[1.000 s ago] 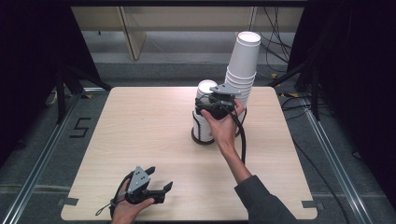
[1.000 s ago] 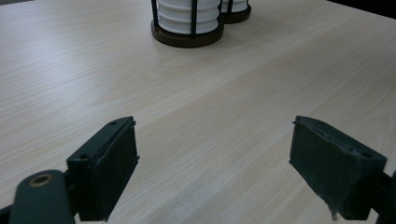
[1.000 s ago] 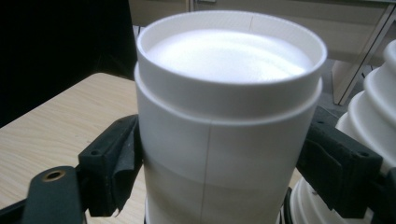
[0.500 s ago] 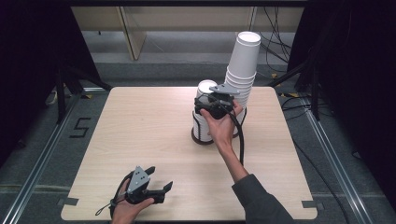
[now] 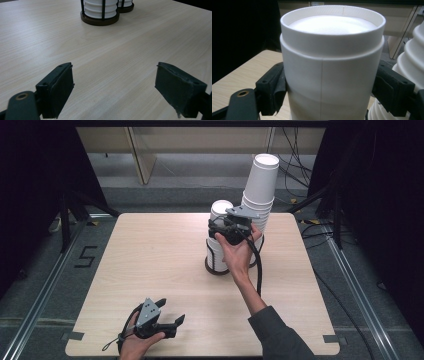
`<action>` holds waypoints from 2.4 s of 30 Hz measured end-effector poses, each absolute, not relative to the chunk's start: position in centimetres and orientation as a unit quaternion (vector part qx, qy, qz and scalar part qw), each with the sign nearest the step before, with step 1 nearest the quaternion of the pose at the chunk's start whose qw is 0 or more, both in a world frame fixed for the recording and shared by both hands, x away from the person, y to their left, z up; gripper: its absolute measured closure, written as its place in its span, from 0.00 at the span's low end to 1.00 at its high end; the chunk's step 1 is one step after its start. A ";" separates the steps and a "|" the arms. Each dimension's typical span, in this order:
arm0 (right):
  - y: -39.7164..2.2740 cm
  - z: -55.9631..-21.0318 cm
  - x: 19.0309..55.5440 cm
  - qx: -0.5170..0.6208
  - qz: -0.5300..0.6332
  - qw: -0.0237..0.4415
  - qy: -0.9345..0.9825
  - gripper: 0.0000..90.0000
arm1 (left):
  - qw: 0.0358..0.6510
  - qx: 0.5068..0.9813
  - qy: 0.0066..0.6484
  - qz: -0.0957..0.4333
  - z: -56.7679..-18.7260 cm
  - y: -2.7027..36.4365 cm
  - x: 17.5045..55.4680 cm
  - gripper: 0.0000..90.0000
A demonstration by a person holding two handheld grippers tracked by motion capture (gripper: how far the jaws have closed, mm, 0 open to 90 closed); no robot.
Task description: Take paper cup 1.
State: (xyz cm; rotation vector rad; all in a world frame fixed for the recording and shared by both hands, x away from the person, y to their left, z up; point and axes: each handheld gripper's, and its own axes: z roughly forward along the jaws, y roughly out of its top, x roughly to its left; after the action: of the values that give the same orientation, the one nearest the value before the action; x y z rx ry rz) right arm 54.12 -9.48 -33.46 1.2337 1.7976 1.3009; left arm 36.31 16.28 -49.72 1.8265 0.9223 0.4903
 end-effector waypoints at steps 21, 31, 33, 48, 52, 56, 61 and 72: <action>-10.0 -28.8 53.2 0.434 0.519 0.312 0.667 0.22 | 0.495 0.754 0.381 0.202 -49.7 16.3 36.3 0.16; -10.6 -25.5 51.8 0.411 0.544 0.312 0.662 0.22 | 0.495 0.754 0.382 0.202 -49.7 16.3 36.3 0.16; -10.6 -25.1 51.3 0.400 0.551 0.309 0.665 0.22 | 0.495 0.753 0.382 0.202 -49.7 16.3 36.3 0.16; -10.7 -29.3 45.4 0.339 0.580 0.229 0.704 0.22 | 0.502 0.749 0.381 0.205 -49.6 16.6 36.4 0.16; -10.2 -31.7 44.3 0.324 0.573 0.217 0.721 0.22 | 0.508 0.744 0.383 0.204 -49.6 16.6 36.4 0.16; -9.8 -34.0 43.6 0.321 0.565 0.196 0.734 0.22 | 0.512 0.745 0.378 0.202 -49.6 16.5 36.4 0.16; -9.2 -35.9 43.3 0.317 0.559 0.169 0.748 0.22 | 0.513 0.744 0.377 0.202 -49.6 16.5 36.4 0.16; -8.9 -37.9 42.9 0.315 0.546 0.151 0.761 0.22 | 0.526 0.738 0.370 0.202 -49.5 16.5 36.4 0.16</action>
State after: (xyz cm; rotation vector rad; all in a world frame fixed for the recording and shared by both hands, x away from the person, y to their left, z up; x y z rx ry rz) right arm 42.89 -8.87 -37.92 0.9039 2.1864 1.5691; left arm 36.44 16.47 -49.46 1.7650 0.8853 0.4822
